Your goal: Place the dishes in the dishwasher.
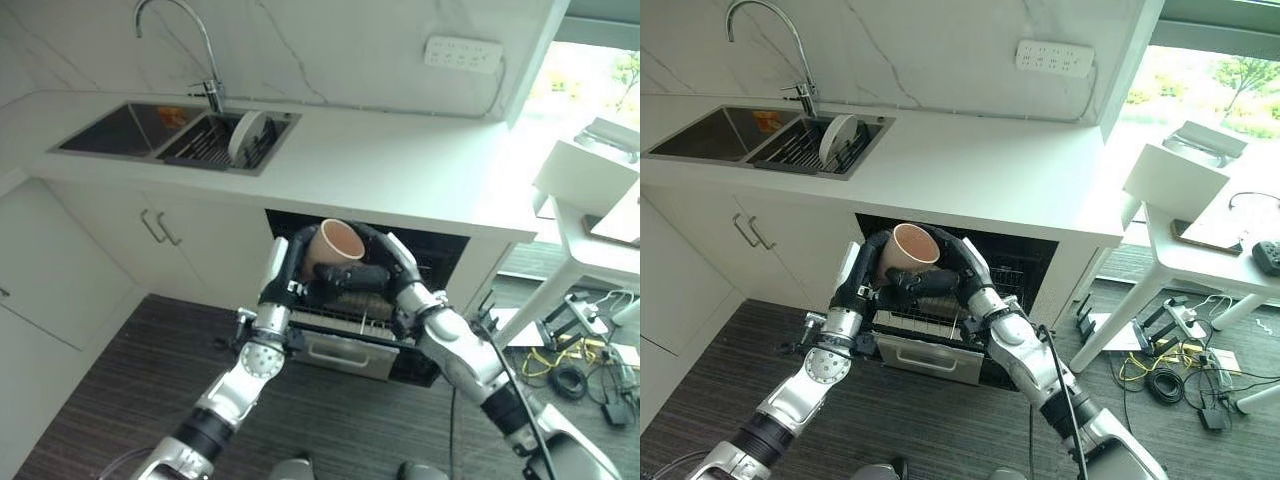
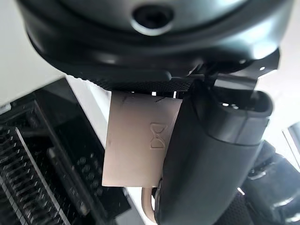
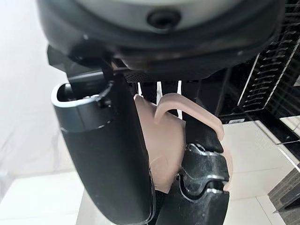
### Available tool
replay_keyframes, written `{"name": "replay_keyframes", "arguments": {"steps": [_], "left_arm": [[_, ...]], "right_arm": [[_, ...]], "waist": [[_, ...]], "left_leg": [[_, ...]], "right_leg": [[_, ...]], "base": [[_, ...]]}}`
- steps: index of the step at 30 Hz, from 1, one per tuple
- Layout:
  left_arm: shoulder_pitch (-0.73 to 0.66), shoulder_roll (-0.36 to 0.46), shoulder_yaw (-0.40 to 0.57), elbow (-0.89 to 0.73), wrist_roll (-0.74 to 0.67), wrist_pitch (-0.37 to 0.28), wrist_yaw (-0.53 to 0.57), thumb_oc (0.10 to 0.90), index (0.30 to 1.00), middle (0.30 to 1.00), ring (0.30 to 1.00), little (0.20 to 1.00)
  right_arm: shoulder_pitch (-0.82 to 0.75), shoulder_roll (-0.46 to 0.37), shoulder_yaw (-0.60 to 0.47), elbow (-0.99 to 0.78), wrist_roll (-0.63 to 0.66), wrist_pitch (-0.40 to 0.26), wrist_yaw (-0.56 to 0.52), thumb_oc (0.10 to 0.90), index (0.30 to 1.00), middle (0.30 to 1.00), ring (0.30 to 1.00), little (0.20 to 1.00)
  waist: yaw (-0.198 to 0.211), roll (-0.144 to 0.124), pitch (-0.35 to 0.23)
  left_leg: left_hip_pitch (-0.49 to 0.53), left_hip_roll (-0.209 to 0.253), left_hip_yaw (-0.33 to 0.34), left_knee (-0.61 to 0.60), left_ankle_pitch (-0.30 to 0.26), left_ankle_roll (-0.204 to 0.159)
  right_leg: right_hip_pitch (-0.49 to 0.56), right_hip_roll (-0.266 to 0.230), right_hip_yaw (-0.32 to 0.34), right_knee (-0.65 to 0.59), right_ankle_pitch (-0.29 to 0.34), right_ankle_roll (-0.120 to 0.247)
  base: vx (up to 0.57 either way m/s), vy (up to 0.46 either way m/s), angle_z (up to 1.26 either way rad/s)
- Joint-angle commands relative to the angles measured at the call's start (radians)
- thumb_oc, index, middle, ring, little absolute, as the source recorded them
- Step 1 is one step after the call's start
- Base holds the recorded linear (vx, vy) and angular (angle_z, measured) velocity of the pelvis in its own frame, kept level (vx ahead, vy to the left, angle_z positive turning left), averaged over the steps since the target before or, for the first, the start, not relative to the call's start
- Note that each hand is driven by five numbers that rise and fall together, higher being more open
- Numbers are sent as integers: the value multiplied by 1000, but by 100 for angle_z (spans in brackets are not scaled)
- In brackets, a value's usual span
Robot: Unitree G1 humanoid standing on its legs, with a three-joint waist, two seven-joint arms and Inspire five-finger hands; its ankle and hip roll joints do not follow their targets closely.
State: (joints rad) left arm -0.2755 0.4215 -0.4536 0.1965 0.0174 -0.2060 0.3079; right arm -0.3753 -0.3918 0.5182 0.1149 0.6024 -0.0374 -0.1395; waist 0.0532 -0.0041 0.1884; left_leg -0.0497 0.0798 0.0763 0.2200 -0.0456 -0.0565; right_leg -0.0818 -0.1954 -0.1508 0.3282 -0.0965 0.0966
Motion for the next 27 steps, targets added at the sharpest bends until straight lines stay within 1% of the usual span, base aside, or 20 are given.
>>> {"name": "replay_keyframes", "arguments": {"steps": [1, 3, 5, 7, 9, 11, 13, 15, 16, 18, 19, 20, 21, 23, 27], "left_arm": [[-104, -3, -75, -115, -7, -73, -143, 800, 900, 900, 900, 900], [-74, 17, -62, -152, -8, -58, -200, 800, 900, 900, 900, 900], [-32, 47, -36, -201, -42, -43, -263, 800, 900, 900, 900, 900], [-3, 72, -4, -243, -69, -29, -301, 800, 900, 900, 900, 900], [29, 99, 43, -290, -101, -29, -384, 800, 900, 900, 900, 900], [60, 119, 82, -335, -154, -23, -475, 800, 900, 900, 900, 900], [86, 134, 121, -377, -160, -14, -530, 800, 900, 900, 900, 900], [94, 164, 150, -398, -202, -10, -574, 800, 900, 900, 900, 900], [104, 184, 200, -427, -287, 6, -649, 800, 900, 900, 900, 900], [109, 196, 229, -450, -315, 27, -696, 800, 900, 900, 900, 900], [122, 212, 266, -475, -329, 45, -754, 800, 900, 900, 900, 900], [124, 216, 275, -483, -328, 49, -762, 800, 900, 900, 900, 900], [134, 237, 305, -501, -330, 56, -757, 800, 900, 900, 900, 900], [137, 244, 319, -500, -334, 56, -750, 800, 900, 900, 900, 900], [165, 264, 377, -484, -314, 23, -686, 800, 900, 900, 900, 900]], "right_arm": [[-108, 37, -212, -170, 79, -252, -76, 400, 300, 300, 300, 300], [-65, 10, -272, -190, 89, -293, -88, 400, 300, 300, 300, 300], [-16, -22, -339, -201, 95, -344, -100, 400, 300, 300, 300, 300], [19, -41, -384, -207, 106, -378, -106, 400, 300, 300, 300, 300], [58, -61, -436, -215, 113, -400, -104, 400, 300, 300, 300, 300], [86, -76, -474, -221, 104, -415, -112, 400, 300, 300, 300, 300], [102, -81, -499, -221, 106, -419, -112, 400, 300, 300, 300, 300], [111, -87, -515, -217, 107, -421, -115, 400, 300, 300, 300, 300], [119, -90, -527, -216, 102, -419, -124, 400, 300, 300, 300, 300], [126, -89, -540, -215, 96, -416, -121, 400, 300, 300, 300, 300], [134, -91, -551, -215, 97, -408, -119, 400, 300, 300, 300, 300], [135, -91, -554, -216, 97, -406, -119, 400, 300, 300, 300, 300], [140, -93, -561, -218, 99, -397, -120, 400, 300, 300, 300, 300], [144, -94, -563, -219, 98, -395, -120, 400, 300, 300, 300, 300], [156, -99, -574, -214, 105, -393, -118, 400, 300, 300, 300, 300]], "waist": [[-19, 3, -26], [-26, 7, -24], [-33, 11, -23], [-37, 15, -24], [-39, 20, -26], [-39, 24, -27], [-37, 29, -30], [-36, 32, -33], [-33, 35, -37], [-32, 37, -39], [-30, 39, -42], [-28, 39, -42], [-25, 40, -46], [-24, 41, -47], [-18, 42, -51]], "left_leg": [[46, -21, -6, 80, -194, 41], [46, -19, -1, 80, -195, 43], [45, -18, 4, 80, -196, 45], [44, -17, 8, 80, -196, 46], [42, -16, 9, 80, -194, 46], [40, -15, 9, 80, -192, 46], [36, -14, 7, 80, -190, 46], [33, -15, 5, 80, -189, 46], [28, -15, 2, 80, -186, 44], [26, -15, 0, 80, -184, 43], [23, -15, -3, 80, -182, 42], [22, -15, -4, 80, -182, 42], [20, -16, -7, 80, -183, 41], [20, -17, -8, 80, -183, 41], [17, -19, -13, 80, -181, 41]], "right_leg": [[61, 20, 13, -28, -80, 18], [58, 21, 15, -28, -78, 19], [55, 22, 17, -28, -77, 21], [53, 23, 19, -28, -76, 23], [50, 23, 20, -28, -75, 25], [47, 23, 19, -28, -74, 26], [45, 23, 19, -28, -74, 28], [42, 22, 16, -28, -73, 30], [39, 21, 15, -28, -73, 32], [37, 20, 15, -28, -72, 33], [35, 18, 13, -28, -71, 35], [35, 18, 12, -28, -71, 36], [34, 17, 9, -28, -73, 37], [34, 16, 8, -28, -74, 38], [32, 15, 6, -28, -73, 40]], "base": [[0, 0, 0], [0, 0, 0], [-2, 11, -3], [4, 20, -8], [7, 19, -16], [3, 17, -10], [1, 9, -2], [1, 15, 1], [0, 0, 0], [0, 0, 0], [0, 0, 0], [0, 0, 0], [0, 0, 0], [0, 0, 0], [0, 0, 0]]}}
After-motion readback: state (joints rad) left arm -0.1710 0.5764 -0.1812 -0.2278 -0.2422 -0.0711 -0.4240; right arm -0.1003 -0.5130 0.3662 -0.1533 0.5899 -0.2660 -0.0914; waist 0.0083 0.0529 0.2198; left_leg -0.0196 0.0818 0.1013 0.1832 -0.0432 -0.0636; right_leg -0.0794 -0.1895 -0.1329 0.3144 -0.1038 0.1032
